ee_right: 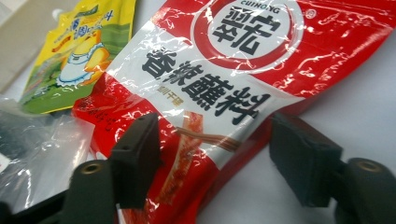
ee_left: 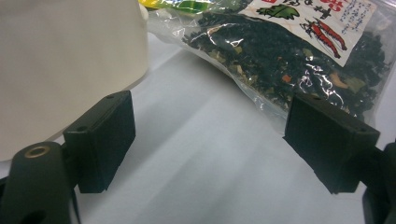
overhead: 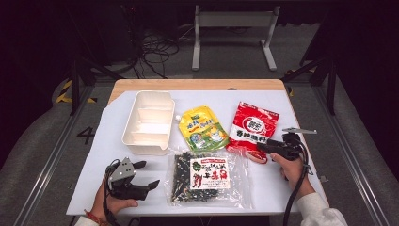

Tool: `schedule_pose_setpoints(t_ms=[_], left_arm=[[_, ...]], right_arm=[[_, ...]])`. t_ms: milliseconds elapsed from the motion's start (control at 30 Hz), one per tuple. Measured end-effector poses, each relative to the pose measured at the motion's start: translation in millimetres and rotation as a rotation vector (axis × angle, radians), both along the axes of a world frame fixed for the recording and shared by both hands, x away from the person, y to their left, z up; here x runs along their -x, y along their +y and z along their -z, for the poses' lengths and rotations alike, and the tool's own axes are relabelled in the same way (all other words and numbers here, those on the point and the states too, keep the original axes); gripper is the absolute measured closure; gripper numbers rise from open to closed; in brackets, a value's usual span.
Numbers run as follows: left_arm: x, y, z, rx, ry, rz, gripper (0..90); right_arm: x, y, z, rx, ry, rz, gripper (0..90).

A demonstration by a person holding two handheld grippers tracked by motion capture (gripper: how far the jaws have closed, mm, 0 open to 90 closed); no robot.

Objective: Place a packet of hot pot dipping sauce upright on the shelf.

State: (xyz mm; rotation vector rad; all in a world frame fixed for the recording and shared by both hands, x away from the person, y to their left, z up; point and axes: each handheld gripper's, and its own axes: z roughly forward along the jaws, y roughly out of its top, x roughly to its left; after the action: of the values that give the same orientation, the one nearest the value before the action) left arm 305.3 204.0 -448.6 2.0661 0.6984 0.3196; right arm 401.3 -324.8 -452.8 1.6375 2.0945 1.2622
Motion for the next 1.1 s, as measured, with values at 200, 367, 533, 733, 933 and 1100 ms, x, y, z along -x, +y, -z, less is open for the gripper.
schedule_pose_setpoints(t_ms=[200,367,533,733,933,1100], left_arm=[[-1.0,-3.3,-0.9,0.006,0.009,0.013,17.0],[-3.8,-7.1,-1.4,0.002,0.011,0.028,17.1],[-6.2,-14.9,-4.4,0.005,0.012,0.047,17.1],[-10.5,-26.9,-13.0,0.019,-0.008,0.076,17.2],[-15.7,-40.7,-20.5,0.025,-0.018,0.088,17.1],[-14.2,-48.2,-24.8,0.031,-0.024,0.107,16.3]], right_arm=[[-9.0,9.9,-2.5,0.024,0.035,-0.008,42.4],[-13.4,8.8,-3.1,0.015,0.04,-0.045,60.8],[-13.6,11.3,-4.2,0.031,0.014,-0.068,70.1],[-8.4,14.5,-5.5,0.056,-0.048,-0.104,77.1],[-2.0,15.3,-11.0,0.067,-0.111,-0.132,78.8],[2.6,9.7,-22.3,0.079,-0.211,-0.118,79.3]])
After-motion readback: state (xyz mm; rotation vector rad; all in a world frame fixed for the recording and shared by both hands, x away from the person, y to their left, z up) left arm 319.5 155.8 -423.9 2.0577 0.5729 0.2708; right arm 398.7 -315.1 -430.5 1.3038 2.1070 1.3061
